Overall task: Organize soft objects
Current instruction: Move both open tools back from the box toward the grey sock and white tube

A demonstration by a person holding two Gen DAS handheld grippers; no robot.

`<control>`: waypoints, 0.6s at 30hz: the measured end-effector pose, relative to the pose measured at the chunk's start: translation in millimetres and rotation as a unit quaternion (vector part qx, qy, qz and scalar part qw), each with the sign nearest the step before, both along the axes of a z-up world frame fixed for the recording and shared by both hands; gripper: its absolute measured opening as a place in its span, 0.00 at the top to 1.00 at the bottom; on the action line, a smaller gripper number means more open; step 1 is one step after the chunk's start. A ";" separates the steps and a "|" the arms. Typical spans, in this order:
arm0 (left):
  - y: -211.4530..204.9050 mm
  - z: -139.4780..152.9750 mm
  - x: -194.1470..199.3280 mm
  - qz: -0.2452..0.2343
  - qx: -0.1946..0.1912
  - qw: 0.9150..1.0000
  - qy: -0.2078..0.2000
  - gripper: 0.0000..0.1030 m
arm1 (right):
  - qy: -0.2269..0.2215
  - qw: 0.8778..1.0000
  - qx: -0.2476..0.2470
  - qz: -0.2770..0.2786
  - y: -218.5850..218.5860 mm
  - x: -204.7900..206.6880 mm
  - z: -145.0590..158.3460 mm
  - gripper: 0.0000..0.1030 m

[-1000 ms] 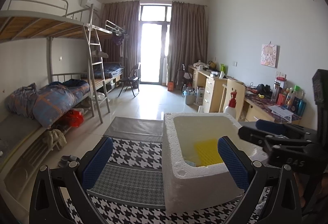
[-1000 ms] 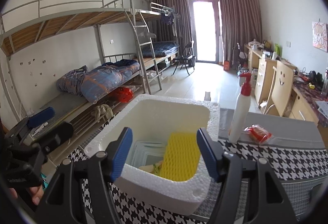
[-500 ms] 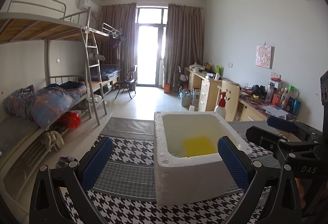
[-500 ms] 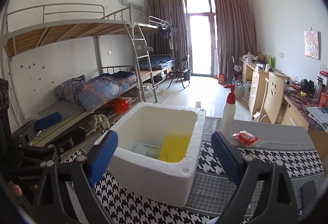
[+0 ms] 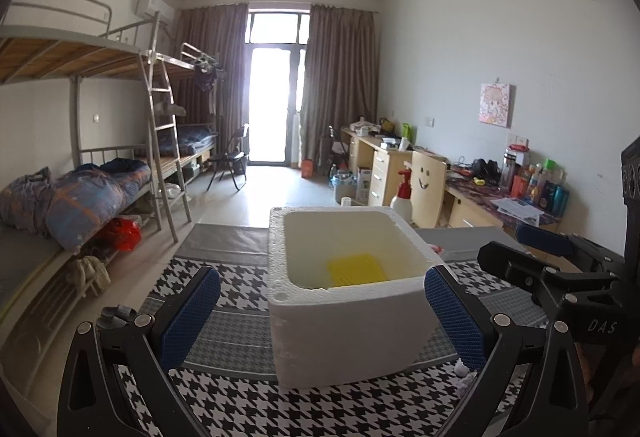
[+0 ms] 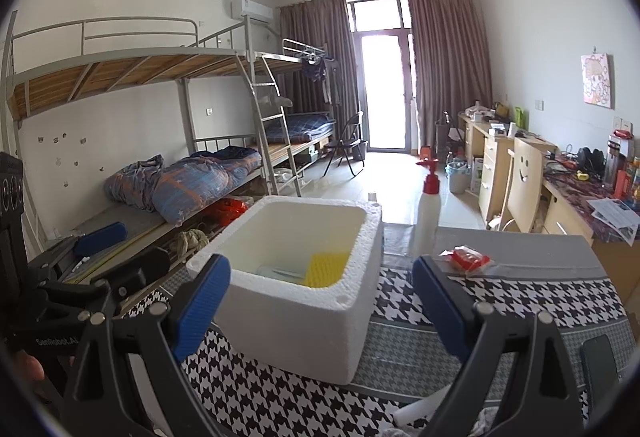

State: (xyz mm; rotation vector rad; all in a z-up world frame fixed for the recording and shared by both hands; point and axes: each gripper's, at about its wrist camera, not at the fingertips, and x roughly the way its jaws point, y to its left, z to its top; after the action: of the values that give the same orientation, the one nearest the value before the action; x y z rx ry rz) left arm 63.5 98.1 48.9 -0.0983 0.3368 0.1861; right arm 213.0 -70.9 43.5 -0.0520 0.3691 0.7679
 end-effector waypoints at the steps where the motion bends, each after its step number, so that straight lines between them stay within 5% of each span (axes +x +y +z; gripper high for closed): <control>1: -0.7 0.8 -0.3 0.000 0.002 1.000 -0.002 0.01 | 0.000 1.000 0.000 -0.001 -1.8 -0.7 -0.6 0.08; 18: -16.7 -12.2 2.9 -0.032 0.002 0.999 -0.004 0.01 | 0.007 0.999 0.010 -0.030 -21.5 -8.2 -17.8 0.08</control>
State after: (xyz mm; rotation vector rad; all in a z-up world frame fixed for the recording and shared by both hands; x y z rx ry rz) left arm 66.4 81.3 36.6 -0.0833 0.3317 0.1224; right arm 204.8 -92.3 25.6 -0.0158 0.3744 0.7129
